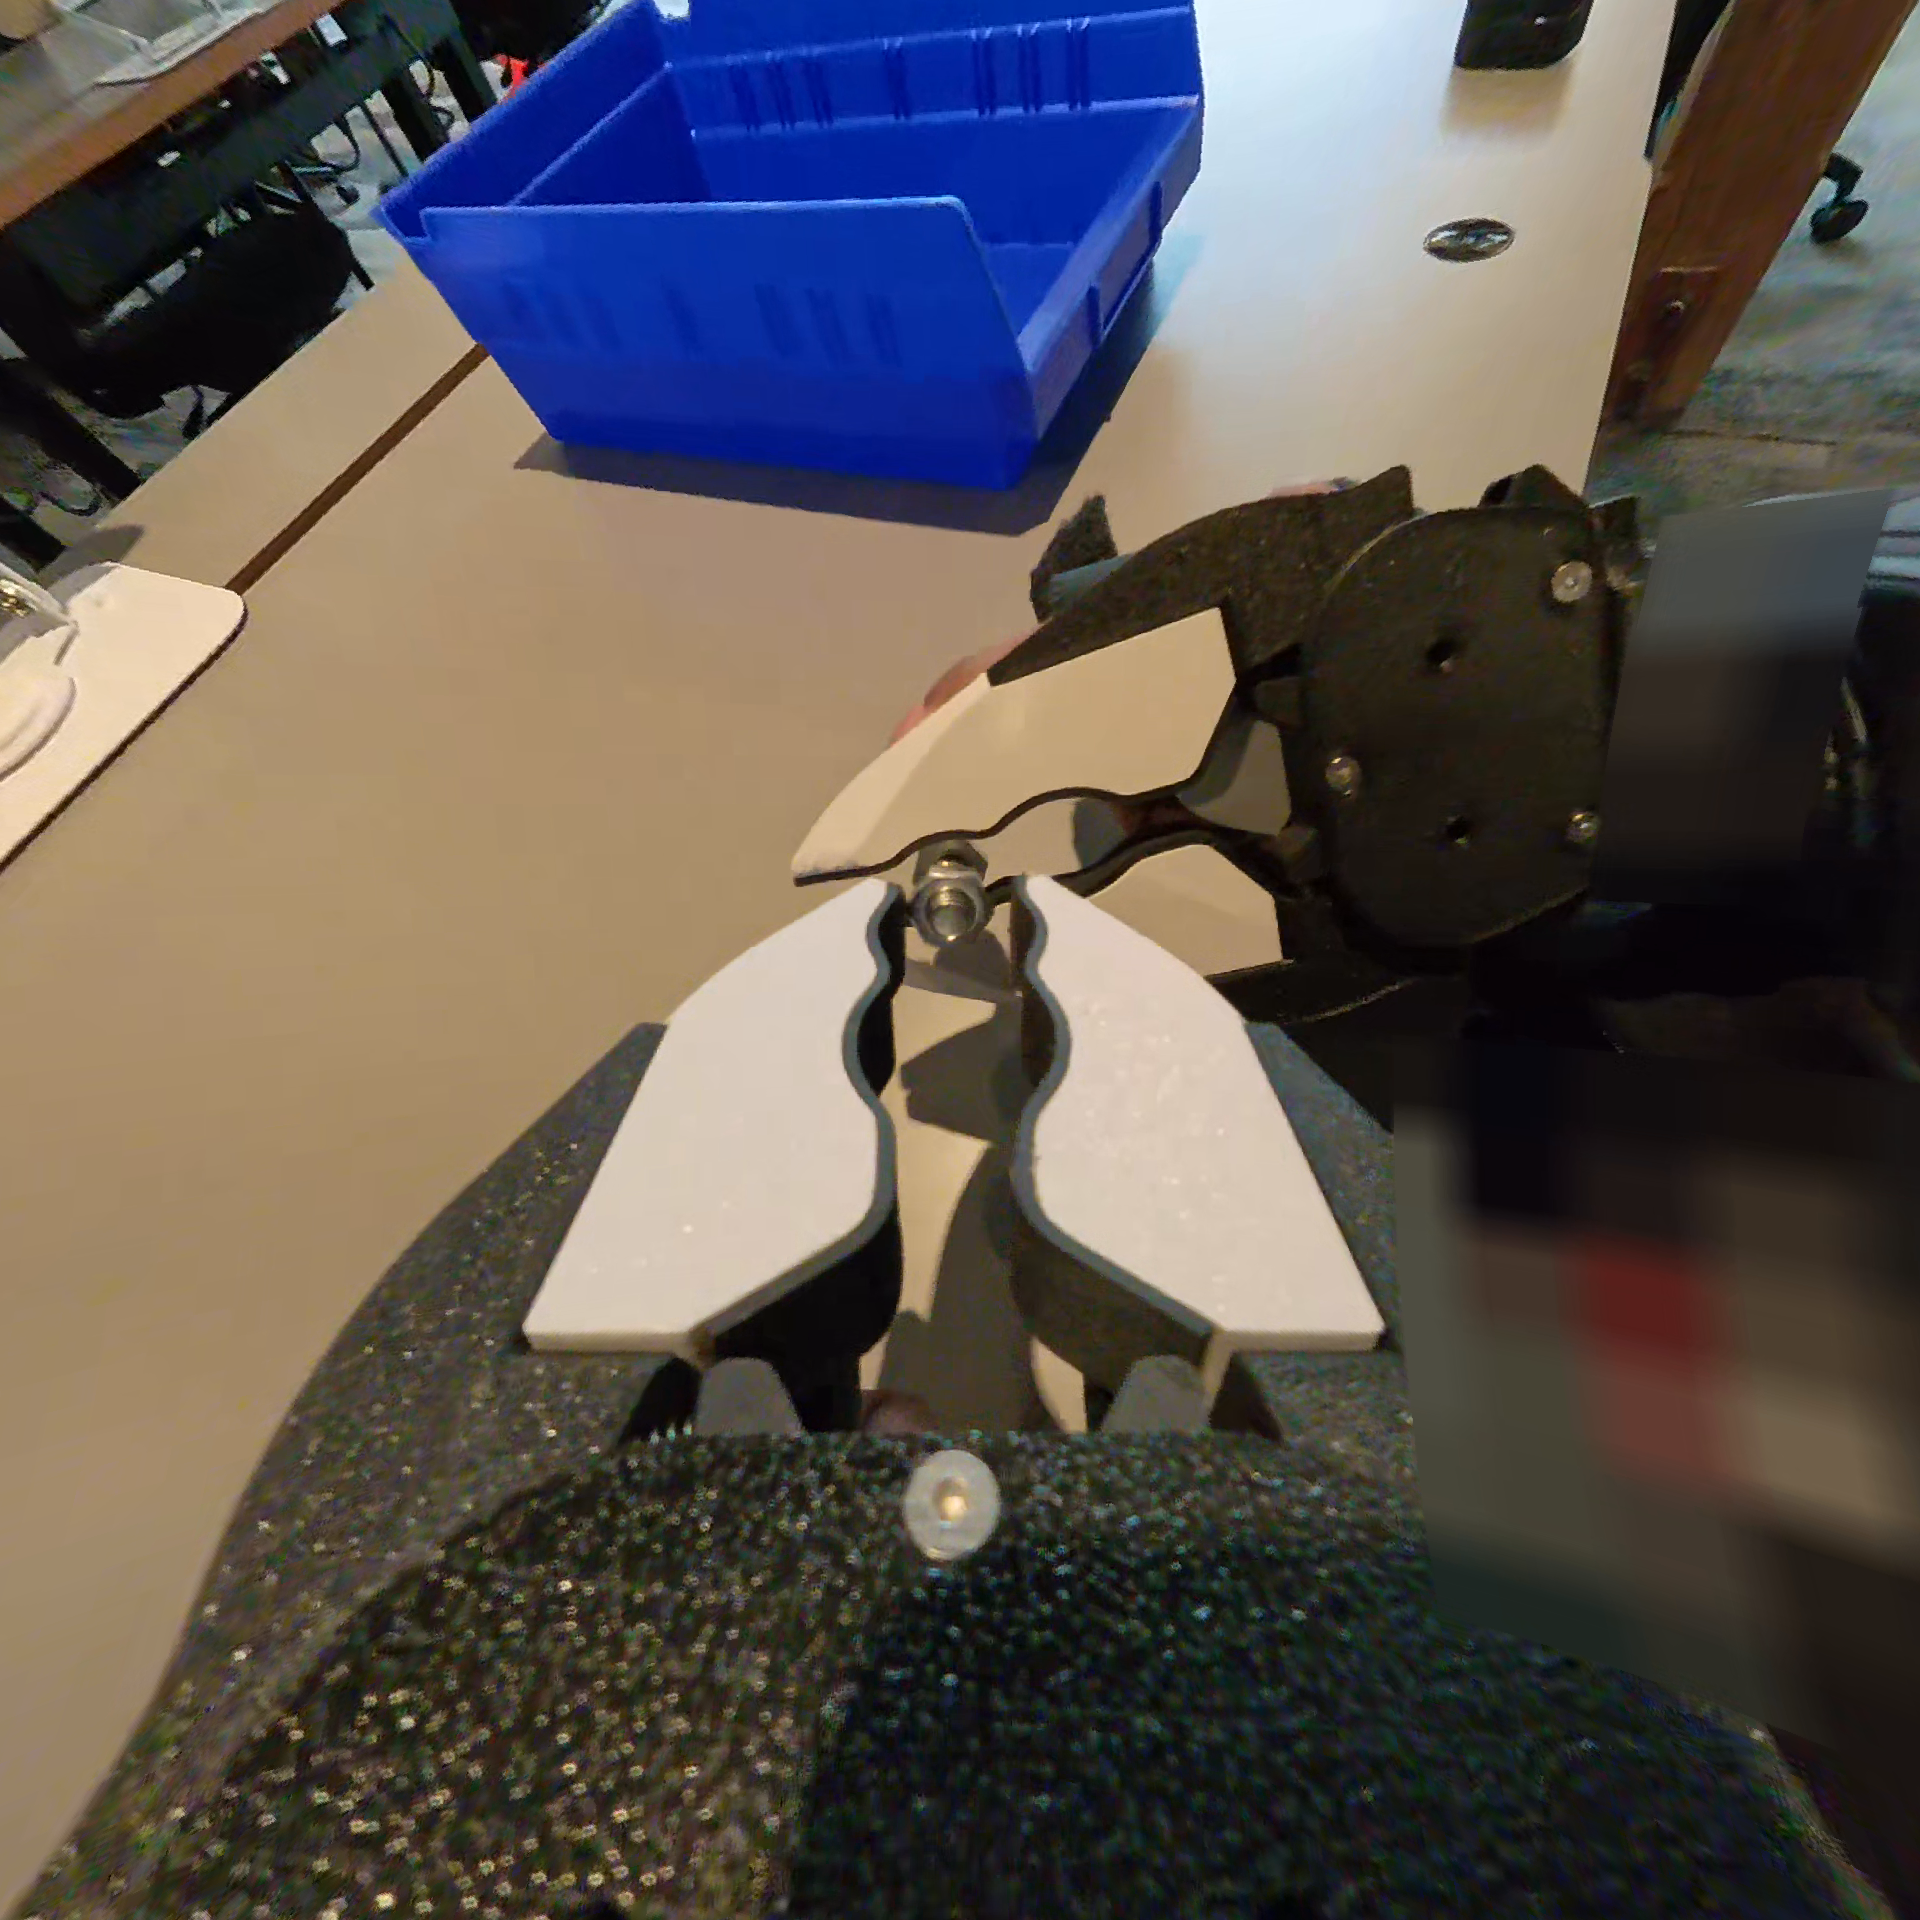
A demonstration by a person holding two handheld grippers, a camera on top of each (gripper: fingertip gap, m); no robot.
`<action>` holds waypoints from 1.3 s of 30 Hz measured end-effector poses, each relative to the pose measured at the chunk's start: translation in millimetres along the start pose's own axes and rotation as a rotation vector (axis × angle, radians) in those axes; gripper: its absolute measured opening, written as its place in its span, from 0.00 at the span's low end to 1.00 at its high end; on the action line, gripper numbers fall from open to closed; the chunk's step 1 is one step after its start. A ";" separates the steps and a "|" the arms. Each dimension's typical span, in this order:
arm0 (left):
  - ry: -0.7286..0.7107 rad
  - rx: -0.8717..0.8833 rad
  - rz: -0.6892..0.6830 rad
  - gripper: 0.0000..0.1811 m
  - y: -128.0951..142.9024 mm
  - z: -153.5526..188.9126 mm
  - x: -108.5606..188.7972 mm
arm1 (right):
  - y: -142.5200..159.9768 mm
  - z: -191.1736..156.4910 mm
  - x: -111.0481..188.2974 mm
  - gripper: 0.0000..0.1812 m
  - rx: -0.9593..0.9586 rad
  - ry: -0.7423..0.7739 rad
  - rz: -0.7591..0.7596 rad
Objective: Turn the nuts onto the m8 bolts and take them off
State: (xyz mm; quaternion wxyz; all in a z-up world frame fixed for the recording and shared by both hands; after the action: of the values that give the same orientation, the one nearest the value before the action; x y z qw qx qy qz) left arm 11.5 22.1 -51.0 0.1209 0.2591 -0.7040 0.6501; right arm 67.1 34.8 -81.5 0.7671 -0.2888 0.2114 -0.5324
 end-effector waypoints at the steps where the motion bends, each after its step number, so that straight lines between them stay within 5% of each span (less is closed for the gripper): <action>1: -0.013 -0.010 -0.004 0.09 0.4 -0.8 0.1 | 0.1 -0.1 -0.1 0.06 0.001 0.000 0.000; 5: -0.039 -0.146 -0.028 0.08 1.2 -0.4 0.3 | -0.1 -0.6 -0.2 0.06 0.005 -0.001 0.000; 14: -0.155 -0.862 -0.071 0.09 8.0 3.1 -1.4 | 0.5 -2.4 -0.6 0.06 0.028 -0.001 -0.008; 20: -0.066 -0.567 0.049 0.13 -5.6 6.9 8.6 | 0.8 0.3 -0.1 0.06 -0.005 0.002 -0.003; 27: -0.005 -0.151 -0.012 0.12 -4.0 2.6 8.5 | 0.9 -0.3 0.2 0.06 -0.001 0.001 -0.003; 34: -0.044 -0.181 -0.062 0.11 1.3 2.5 -0.6 | 1.0 -1.0 0.3 0.06 0.001 0.000 -0.003; 39: -0.092 -0.440 -0.068 0.08 3.0 1.6 -2.5 | 1.7 -0.7 0.3 0.06 -0.002 0.001 -0.004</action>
State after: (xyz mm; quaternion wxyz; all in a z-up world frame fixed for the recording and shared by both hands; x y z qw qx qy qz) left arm 12.3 21.1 -55.1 0.1643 0.2796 -0.8243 0.4641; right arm 67.9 34.7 -83.1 0.7655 -0.2898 0.2117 -0.5340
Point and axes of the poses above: each gripper's, where its closed fingertips meet, x back along the fingers, y out of its underside, z = x × y across the jaws, the point moved 5 cm from there along x, back along the fingers, and after that the axes turned 7 degrees about y, right-handed, at the moved point
